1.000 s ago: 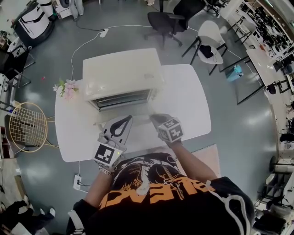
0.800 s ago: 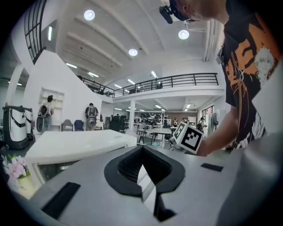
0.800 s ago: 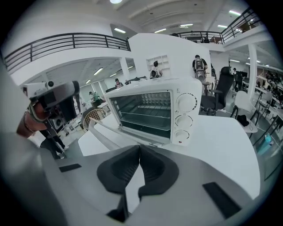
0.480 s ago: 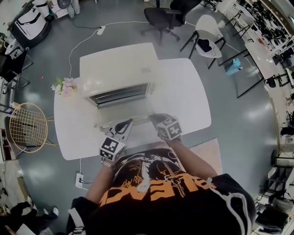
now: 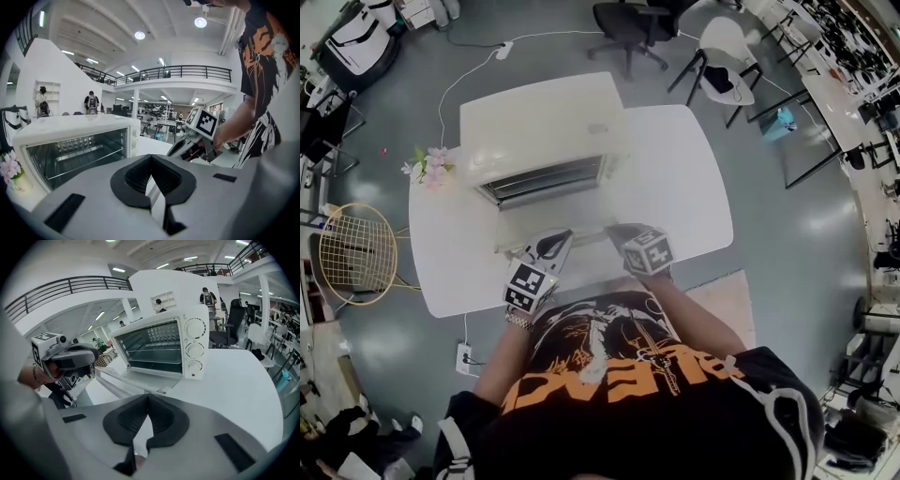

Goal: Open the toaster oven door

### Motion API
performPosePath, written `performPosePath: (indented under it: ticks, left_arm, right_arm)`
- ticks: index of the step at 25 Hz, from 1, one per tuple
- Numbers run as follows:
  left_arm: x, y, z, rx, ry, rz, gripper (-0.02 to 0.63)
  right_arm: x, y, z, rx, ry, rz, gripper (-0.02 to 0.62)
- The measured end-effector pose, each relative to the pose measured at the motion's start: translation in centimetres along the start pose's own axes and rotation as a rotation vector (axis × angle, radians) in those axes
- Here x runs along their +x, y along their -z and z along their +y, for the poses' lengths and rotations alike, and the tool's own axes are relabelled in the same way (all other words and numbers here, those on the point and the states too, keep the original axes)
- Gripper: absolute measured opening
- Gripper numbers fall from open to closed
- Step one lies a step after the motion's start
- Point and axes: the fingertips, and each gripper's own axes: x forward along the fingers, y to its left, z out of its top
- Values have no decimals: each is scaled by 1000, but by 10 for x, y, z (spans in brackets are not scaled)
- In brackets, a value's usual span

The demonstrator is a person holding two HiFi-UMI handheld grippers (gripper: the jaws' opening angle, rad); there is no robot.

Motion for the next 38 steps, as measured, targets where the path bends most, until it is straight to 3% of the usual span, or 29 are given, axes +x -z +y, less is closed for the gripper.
performPosePath:
  ticks: [7,13,17,21,27,35,38]
  left_arm:
    - [21,51,14,27,18,333,20]
    - [25,59,12,-11,44,406,21]
    - [25,69,4,-32,80,450,21]
    - [26,83,-4,-22,106,483,21]
    - [27,89,-10,25,116,440,21]
    - [17,61,-14,80,89,233,21]
    - [13,48,-12,74,67,115,21]
  right_arm:
    - [-1,-4,-2,-5,-9,-2,15]
    - [0,1,0,-17,-31,27,15]
    - [-16,-14,15,-103,-73,39,18]
    - [-9,-29,10,-191,-55,34,33]
    - [24,6,-4,-152,-77,111,34]
    - [49,48,-7,-160,-93,203,34]
    - [58,60,-10,-159,-92,205,34]
